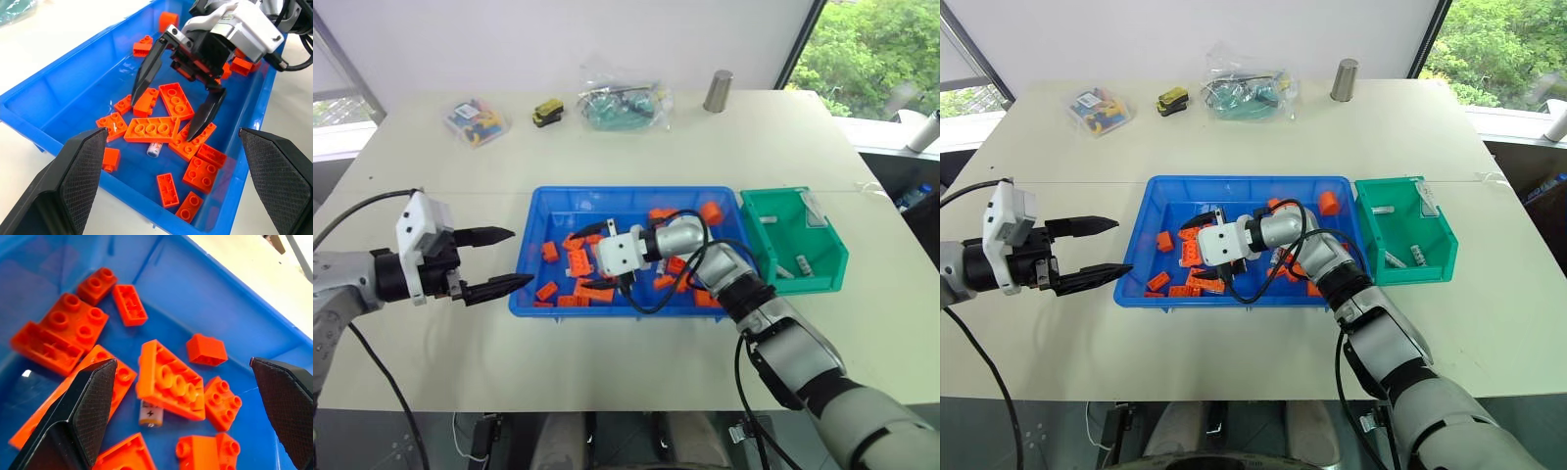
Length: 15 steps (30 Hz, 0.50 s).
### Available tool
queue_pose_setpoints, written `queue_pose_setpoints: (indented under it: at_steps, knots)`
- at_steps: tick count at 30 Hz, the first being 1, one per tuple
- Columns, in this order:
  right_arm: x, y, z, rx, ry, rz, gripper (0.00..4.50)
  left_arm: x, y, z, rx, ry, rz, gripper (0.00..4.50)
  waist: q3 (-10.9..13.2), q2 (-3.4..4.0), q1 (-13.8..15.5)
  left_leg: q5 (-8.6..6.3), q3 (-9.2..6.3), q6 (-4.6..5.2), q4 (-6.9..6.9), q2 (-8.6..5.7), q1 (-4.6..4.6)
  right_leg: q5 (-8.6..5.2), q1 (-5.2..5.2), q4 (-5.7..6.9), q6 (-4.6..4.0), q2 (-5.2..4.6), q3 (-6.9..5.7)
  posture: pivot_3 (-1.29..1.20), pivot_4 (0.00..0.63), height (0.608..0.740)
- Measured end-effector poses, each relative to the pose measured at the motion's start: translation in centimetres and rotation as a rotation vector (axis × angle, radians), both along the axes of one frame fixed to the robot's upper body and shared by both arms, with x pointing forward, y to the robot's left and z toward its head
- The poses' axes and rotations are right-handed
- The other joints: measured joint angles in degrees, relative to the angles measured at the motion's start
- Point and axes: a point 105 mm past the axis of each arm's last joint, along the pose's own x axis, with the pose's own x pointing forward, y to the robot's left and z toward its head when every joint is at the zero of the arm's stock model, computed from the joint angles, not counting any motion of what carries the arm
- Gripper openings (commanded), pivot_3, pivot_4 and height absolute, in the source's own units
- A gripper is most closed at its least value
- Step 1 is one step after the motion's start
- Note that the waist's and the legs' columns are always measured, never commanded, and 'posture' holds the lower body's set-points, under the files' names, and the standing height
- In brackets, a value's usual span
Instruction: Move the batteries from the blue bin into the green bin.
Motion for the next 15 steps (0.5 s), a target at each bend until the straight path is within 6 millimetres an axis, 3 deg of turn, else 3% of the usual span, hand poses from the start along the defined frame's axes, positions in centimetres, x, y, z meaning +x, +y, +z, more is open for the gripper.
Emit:
queue_pose_setpoints:
  at_steps: [5, 9, 15]
  knots:
    - [0.2, -0.1, -0.3, -0.007, 0.006, -0.012, 0.73, 0.1, -0.1, 0.2, -0.003, -0.007, -0.001, 4.50, 0.0, 0.00, 0.0, 0.00, 0.00, 0.00, 0.00, 0.00, 0.00, 0.00, 0.00, 0.00, 0.00, 0.00, 0.00, 0.00, 0.150, 0.739]
    - [0.2, -0.1, -0.1, -0.002, 0.035, -0.018, 0.73, 0.4, -0.1, 0.7, -0.006, -0.030, 0.007, 4.50, 0.0, 0.00, 0.0, 0.00, -0.02, 0.00, -0.01, 0.01, 0.00, 0.00, 0.00, 0.00, 0.00, 0.00, 0.00, 0.00, 0.150, 0.739]
    - [0.8, 0.7, 1.7, 0.070, 0.059, -0.050, 0.73, 0.5, -0.1, 0.9, -0.008, -0.037, 0.010, 4.50, 0.0, 0.00, -0.1, 0.00, -0.02, -0.01, -0.02, 0.02, 0.00, 0.00, -0.03, 0.02, 0.00, 0.00, 0.00, 0.00, 0.150, 0.739]
